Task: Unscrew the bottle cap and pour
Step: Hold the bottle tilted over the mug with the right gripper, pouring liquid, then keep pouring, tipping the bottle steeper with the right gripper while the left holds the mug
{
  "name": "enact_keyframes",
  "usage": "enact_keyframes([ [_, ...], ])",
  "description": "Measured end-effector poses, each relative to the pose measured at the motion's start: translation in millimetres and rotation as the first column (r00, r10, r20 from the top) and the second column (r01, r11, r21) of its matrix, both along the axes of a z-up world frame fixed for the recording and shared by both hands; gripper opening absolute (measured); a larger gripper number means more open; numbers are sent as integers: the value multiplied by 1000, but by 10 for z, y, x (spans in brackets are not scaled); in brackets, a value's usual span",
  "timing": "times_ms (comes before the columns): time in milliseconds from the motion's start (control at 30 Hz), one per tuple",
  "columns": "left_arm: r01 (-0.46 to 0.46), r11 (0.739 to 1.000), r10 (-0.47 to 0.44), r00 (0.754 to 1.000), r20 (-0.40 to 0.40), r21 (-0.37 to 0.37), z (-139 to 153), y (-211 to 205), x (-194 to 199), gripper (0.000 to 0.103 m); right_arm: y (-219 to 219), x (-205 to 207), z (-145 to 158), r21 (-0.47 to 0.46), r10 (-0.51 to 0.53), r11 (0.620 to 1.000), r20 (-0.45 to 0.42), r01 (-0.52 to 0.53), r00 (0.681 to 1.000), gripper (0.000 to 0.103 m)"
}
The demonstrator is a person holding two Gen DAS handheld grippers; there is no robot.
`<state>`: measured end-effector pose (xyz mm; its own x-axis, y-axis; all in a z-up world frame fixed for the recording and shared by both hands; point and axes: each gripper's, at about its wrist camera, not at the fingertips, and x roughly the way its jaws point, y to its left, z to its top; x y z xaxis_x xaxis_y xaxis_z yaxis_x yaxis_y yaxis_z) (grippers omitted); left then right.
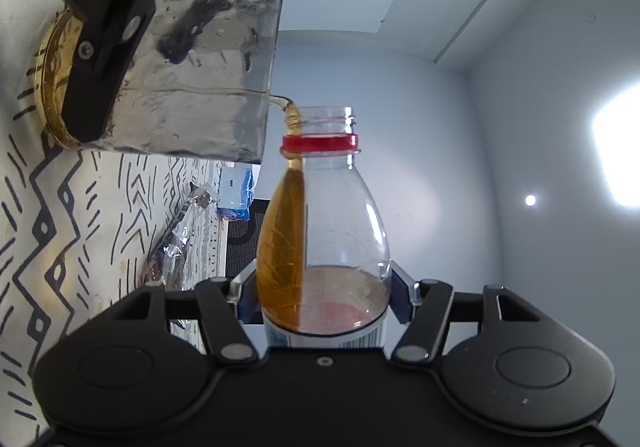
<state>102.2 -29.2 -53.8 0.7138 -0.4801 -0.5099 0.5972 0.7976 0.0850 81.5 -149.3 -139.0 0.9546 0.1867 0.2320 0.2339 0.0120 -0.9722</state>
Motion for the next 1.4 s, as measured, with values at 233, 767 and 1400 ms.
enact_keyframes([
  [233,-1,1000,1,1000,-2,-3,1,2,8,73,72,-97,135,-10,-4,1000,0,4,1000,65],
  [767,-2,1000,2,1000,-2,-5,2,-3,5,73,182,-368,503,-17,-5,1000,-4,5,1000,65],
  [1400,-3,1000,3,1000,-3,-4,-2,-20,-4,73,294,-775,891,-29,-6,1000,0,6,1000,65],
])
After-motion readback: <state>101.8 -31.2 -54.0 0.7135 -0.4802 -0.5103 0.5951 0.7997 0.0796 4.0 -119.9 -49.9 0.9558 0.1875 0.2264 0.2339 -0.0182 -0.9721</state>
